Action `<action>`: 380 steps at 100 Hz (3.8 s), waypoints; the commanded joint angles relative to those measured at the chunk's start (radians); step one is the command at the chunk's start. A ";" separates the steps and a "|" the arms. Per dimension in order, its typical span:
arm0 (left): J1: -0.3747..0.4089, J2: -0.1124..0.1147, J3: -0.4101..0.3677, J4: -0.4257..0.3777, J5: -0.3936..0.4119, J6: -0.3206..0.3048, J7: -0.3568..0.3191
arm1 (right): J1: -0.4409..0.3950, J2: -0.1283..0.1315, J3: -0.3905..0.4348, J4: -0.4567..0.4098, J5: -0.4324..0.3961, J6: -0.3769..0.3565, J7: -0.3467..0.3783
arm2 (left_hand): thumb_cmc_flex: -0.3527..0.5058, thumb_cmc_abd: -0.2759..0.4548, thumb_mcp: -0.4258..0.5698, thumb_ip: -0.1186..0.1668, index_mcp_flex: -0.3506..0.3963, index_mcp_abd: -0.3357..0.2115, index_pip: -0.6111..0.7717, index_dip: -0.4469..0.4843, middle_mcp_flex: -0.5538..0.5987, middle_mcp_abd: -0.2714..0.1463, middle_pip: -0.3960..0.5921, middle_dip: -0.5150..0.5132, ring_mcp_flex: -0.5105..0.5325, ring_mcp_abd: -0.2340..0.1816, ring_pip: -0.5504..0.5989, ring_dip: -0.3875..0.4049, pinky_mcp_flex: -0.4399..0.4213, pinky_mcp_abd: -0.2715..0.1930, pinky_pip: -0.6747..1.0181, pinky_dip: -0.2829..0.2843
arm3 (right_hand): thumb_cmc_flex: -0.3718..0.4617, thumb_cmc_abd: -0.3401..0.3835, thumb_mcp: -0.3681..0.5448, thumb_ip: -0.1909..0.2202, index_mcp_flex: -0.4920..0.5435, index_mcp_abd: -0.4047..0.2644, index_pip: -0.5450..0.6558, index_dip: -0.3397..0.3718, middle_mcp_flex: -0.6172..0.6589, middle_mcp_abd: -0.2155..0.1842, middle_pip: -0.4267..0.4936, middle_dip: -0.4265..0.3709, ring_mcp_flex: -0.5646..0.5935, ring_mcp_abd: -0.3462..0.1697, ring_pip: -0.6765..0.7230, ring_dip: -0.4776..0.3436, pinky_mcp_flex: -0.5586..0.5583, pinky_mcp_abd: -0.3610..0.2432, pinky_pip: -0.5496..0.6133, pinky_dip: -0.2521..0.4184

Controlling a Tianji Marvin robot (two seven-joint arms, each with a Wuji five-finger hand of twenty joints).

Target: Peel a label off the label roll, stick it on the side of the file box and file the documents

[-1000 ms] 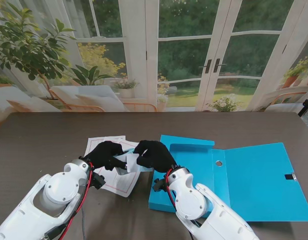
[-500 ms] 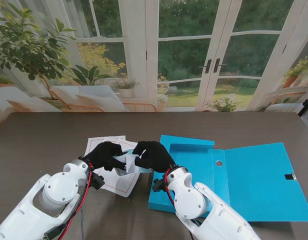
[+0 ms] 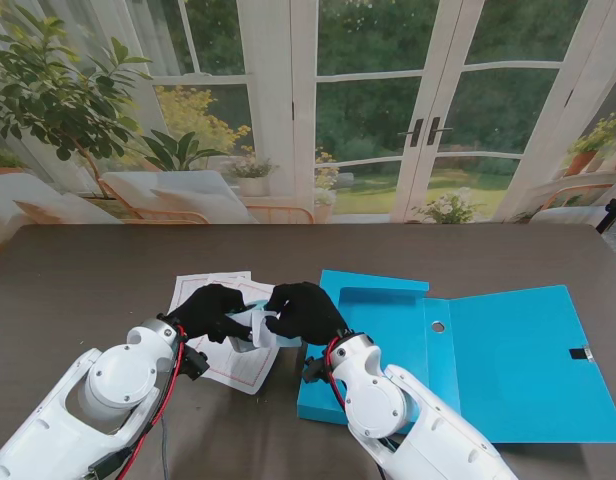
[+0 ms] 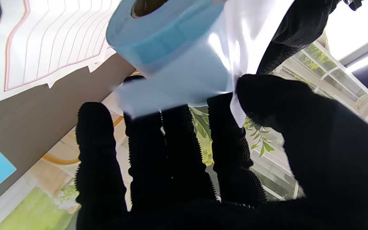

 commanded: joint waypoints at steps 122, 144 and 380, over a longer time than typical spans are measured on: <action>0.015 -0.011 -0.021 -0.031 -0.002 0.048 -0.001 | -0.007 0.013 0.014 0.033 -0.132 -0.239 -0.025 | 0.231 0.153 0.282 0.096 0.009 0.049 0.068 0.034 0.229 -0.253 0.205 0.046 0.019 -0.053 -0.013 0.011 -0.026 -0.029 0.022 -0.002 | 0.121 0.159 0.067 -0.501 0.063 -0.164 0.062 0.070 0.147 -0.152 -0.109 0.034 0.105 -0.078 -0.004 0.003 -0.129 -0.035 0.078 -0.029; 0.018 -0.013 -0.024 -0.035 0.000 0.059 0.005 | -0.025 0.015 0.030 0.016 -0.096 -0.261 -0.008 | 0.230 0.154 0.282 0.096 0.009 0.048 0.068 0.034 0.229 -0.252 0.205 0.046 0.019 -0.053 -0.013 0.011 -0.025 -0.029 0.023 -0.002 | 0.131 0.169 0.070 -0.507 0.056 -0.158 0.063 0.072 0.137 -0.144 -0.106 0.032 0.102 -0.079 -0.005 0.003 -0.129 -0.036 0.079 -0.030; 0.048 -0.015 -0.182 0.289 0.614 0.281 0.370 | -0.122 0.023 0.185 -0.024 0.005 -0.188 -0.005 | 0.230 0.264 0.170 0.093 -0.061 0.025 0.050 0.064 0.124 -0.265 0.156 0.087 -0.120 -0.031 -0.038 0.016 -0.168 -0.100 0.008 0.004 | 0.149 0.170 0.030 -0.460 0.034 -0.118 0.074 0.076 0.122 -0.098 -0.085 0.019 0.107 -0.051 0.015 0.006 -0.131 -0.016 0.082 -0.031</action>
